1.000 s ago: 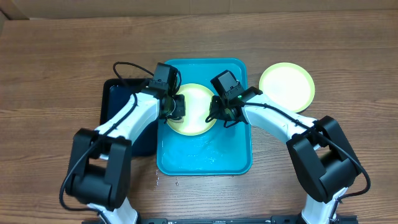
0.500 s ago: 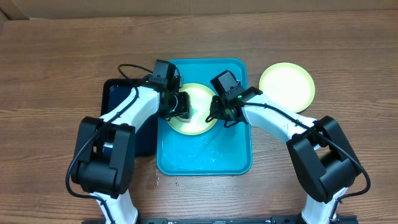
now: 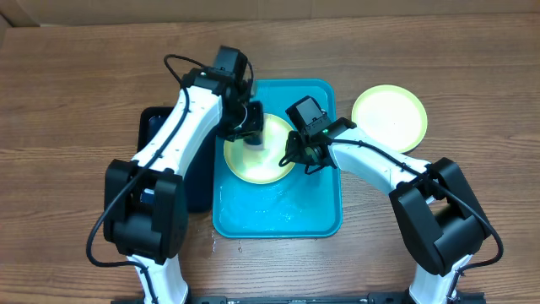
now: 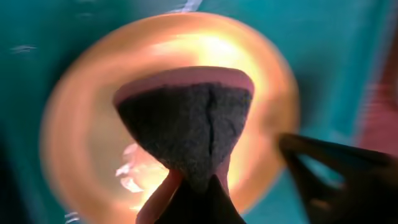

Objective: Clean dirty plates on tray and stack at the side
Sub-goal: 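Scrub the yellow plate surface with the sponge in left gripper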

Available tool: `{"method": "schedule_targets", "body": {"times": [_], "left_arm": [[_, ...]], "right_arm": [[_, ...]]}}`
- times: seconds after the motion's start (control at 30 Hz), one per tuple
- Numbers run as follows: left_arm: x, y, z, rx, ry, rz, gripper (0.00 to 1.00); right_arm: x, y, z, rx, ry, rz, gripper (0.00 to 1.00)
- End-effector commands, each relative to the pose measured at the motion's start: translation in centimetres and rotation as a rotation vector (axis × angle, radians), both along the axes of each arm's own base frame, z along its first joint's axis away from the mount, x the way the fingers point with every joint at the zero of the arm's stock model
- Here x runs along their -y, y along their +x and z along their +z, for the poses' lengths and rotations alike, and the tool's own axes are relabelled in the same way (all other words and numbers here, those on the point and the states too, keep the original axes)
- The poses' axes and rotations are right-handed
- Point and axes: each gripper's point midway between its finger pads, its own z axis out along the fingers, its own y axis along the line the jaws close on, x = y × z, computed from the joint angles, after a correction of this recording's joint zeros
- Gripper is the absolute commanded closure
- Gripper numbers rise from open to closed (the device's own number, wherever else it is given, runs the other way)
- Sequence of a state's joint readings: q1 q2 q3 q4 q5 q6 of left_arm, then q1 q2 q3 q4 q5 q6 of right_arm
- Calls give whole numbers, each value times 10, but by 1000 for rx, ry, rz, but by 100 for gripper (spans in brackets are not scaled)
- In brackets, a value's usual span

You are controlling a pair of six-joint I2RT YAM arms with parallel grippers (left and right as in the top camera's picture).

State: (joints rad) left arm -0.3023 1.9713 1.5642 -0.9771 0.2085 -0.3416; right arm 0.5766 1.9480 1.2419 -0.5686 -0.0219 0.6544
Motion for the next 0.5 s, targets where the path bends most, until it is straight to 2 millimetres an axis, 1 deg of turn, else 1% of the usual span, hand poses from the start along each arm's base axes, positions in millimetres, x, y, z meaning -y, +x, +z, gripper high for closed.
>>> {"method": "schedule_targets", "body": {"times": [0.0,0.03,0.2,0.27,0.3,0.37,0.47], "left_arm": [[-33,1,-19,45,242,19,96],[-33,-5,-34,37,237,16,96],[-37,-16,-65,26,228,67,95],[-30,-22,-75,11,182,60,94],[-24,-26,-77,-3,146,51,95],[-3,-34,-77,-34,23,4,96],[35,-39,-64,-53,-202,-82,96]], "right_arm": [[2,-7,-3,-15,-12,6,96],[1,-6,-2,-12,-10,6,96],[1,-6,-2,-12,-10,6,96],[1,-6,-2,-12,-10,6,96],[1,-6,-2,-12,-10,5,96],[1,-6,-2,-12,-10,5,96],[1,-6,-2,-12,-10,5,96]]}}
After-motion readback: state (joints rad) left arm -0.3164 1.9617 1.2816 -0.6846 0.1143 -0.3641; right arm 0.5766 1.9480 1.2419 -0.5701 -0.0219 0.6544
